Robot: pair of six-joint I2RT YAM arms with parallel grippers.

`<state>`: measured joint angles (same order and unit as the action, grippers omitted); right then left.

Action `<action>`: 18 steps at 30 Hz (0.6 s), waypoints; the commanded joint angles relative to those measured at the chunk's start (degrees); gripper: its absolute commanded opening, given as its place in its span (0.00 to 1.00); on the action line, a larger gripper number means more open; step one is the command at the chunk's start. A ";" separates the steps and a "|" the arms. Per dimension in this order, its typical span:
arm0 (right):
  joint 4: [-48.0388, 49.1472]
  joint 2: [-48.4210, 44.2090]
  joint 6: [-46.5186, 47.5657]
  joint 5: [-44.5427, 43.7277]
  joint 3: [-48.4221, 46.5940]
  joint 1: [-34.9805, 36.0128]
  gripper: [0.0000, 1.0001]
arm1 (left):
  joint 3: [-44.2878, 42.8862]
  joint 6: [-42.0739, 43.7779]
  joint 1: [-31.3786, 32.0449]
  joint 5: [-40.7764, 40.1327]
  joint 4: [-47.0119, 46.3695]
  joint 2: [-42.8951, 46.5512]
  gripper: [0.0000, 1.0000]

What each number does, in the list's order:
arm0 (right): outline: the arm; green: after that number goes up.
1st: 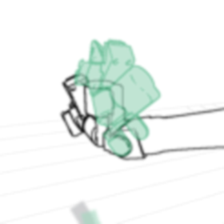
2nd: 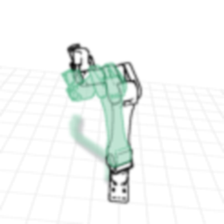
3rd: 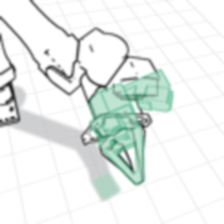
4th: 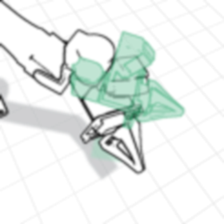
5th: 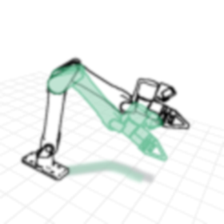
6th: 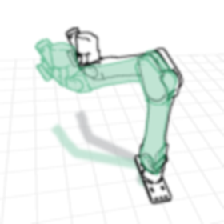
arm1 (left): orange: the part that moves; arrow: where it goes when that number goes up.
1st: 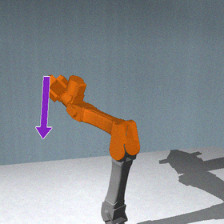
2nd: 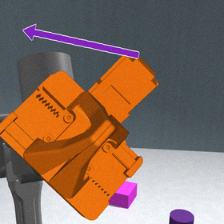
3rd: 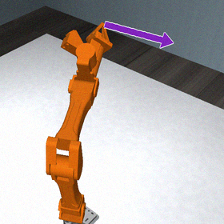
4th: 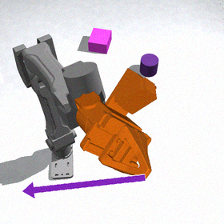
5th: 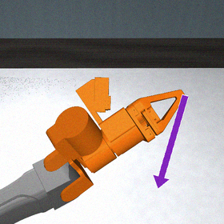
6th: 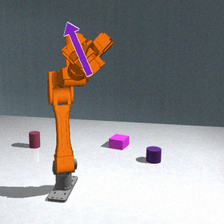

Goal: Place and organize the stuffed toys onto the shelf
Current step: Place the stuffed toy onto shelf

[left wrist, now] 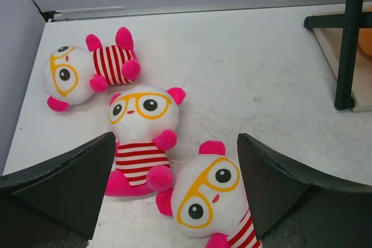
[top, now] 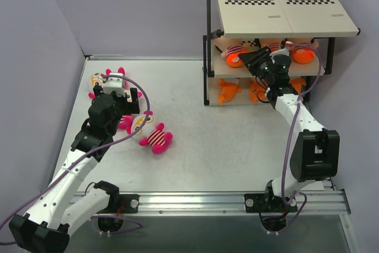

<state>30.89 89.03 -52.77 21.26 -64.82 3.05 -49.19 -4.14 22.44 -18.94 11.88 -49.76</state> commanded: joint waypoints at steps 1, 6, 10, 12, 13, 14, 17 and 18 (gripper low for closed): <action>6.72 -3.25 -2.77 -2.44 0.92 0.38 0.26 | -0.12 0.63 0.24 -0.40 -0.01 0.98 0.94; 8.56 -4.83 -3.56 -6.48 3.11 1.43 0.15 | -0.12 0.63 0.24 -0.48 -0.01 1.15 0.94; 9.97 -6.50 -4.26 -10.88 4.96 2.31 0.10 | -0.03 0.63 0.24 -0.48 0.07 1.33 0.94; 10.06 -6.59 -4.36 -12.20 5.05 2.84 0.10 | -0.03 0.63 0.33 -0.48 -0.01 1.42 0.94; 10.06 -6.51 -4.62 -12.55 4.96 3.01 0.10 | -0.03 0.63 0.33 -0.57 -0.01 1.33 0.94; 10.15 -6.50 -4.62 -12.82 4.88 3.19 0.10 | -0.03 0.63 0.33 -0.57 0.07 1.50 0.94; 10.50 -5.89 -4.71 -13.70 4.44 3.63 0.10 | -0.03 0.63 0.33 -0.66 0.07 1.68 0.94; 10.59 -5.72 -4.71 -14.13 4.35 3.80 0.10 | -0.03 0.71 0.33 -0.75 0.07 1.77 0.94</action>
<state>36.56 85.12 -56.88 10.17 -59.83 6.20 -49.19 -3.99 22.46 -19.07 11.92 -49.04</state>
